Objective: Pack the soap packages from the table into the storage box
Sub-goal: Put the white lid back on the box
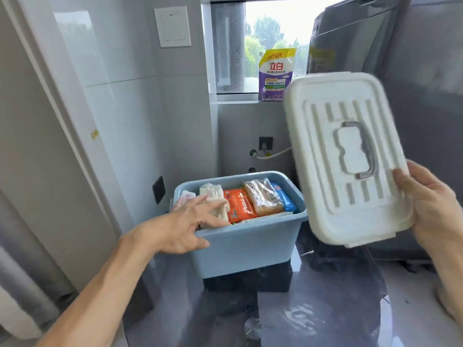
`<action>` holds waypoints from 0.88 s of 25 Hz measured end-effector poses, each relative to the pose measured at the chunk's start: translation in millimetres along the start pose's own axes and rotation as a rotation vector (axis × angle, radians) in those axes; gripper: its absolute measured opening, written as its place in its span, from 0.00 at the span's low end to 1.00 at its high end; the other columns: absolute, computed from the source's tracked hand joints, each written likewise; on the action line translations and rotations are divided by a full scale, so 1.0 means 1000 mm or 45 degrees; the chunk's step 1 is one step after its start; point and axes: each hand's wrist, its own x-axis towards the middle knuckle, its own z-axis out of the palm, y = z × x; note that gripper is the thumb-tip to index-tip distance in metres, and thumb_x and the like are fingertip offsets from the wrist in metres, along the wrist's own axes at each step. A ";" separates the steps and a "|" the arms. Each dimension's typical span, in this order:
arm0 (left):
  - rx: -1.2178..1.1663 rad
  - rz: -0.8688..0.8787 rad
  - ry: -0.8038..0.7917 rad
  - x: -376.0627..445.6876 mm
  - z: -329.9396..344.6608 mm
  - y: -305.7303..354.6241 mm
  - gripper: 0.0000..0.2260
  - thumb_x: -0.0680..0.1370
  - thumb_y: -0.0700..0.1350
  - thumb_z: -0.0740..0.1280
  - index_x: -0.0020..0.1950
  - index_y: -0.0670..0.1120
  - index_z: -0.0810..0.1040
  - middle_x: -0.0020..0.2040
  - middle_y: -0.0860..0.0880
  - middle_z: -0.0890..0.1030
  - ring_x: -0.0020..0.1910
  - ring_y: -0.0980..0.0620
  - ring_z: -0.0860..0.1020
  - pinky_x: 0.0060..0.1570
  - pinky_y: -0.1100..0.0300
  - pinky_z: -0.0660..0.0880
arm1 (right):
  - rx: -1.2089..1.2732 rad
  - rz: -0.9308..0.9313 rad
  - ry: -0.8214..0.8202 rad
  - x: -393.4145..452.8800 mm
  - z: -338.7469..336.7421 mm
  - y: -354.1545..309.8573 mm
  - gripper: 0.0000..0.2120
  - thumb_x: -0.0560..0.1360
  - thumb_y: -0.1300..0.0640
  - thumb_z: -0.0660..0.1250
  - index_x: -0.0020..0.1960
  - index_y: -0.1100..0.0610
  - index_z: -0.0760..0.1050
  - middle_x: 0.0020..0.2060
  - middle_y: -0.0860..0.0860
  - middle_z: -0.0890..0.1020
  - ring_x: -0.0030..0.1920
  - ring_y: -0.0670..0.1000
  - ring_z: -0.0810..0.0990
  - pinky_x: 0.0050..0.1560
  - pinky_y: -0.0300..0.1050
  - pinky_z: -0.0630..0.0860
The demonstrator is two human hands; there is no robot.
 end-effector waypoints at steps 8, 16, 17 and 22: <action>-1.222 -0.461 1.167 0.002 -0.017 -0.008 0.25 0.75 0.51 0.63 0.73 0.56 0.70 0.51 0.60 0.82 0.49 0.62 0.79 0.56 0.58 0.74 | -0.483 0.008 -0.818 0.004 0.101 -0.013 0.16 0.71 0.50 0.76 0.59 0.45 0.83 0.41 0.49 0.88 0.41 0.48 0.86 0.41 0.41 0.80; -1.253 -0.675 1.060 0.013 0.017 -0.016 0.12 0.79 0.40 0.58 0.47 0.55 0.77 0.46 0.55 0.81 0.48 0.49 0.78 0.48 0.54 0.76 | -1.736 -0.207 -0.584 0.049 0.204 0.032 0.25 0.78 0.52 0.63 0.74 0.45 0.65 0.75 0.48 0.65 0.72 0.58 0.63 0.65 0.60 0.63; -1.268 -0.695 1.105 0.015 0.020 -0.014 0.11 0.79 0.40 0.57 0.45 0.53 0.76 0.44 0.55 0.80 0.45 0.49 0.77 0.45 0.54 0.75 | -1.647 -0.155 -0.554 0.045 0.197 0.040 0.24 0.79 0.51 0.62 0.74 0.45 0.64 0.76 0.48 0.64 0.73 0.57 0.62 0.66 0.59 0.63; -1.400 -0.713 1.186 0.028 0.019 -0.019 0.10 0.77 0.38 0.57 0.45 0.46 0.77 0.41 0.50 0.79 0.40 0.49 0.74 0.40 0.56 0.71 | -0.850 0.262 -0.566 0.023 0.131 0.062 0.21 0.80 0.48 0.62 0.72 0.37 0.67 0.69 0.46 0.73 0.65 0.50 0.74 0.62 0.47 0.69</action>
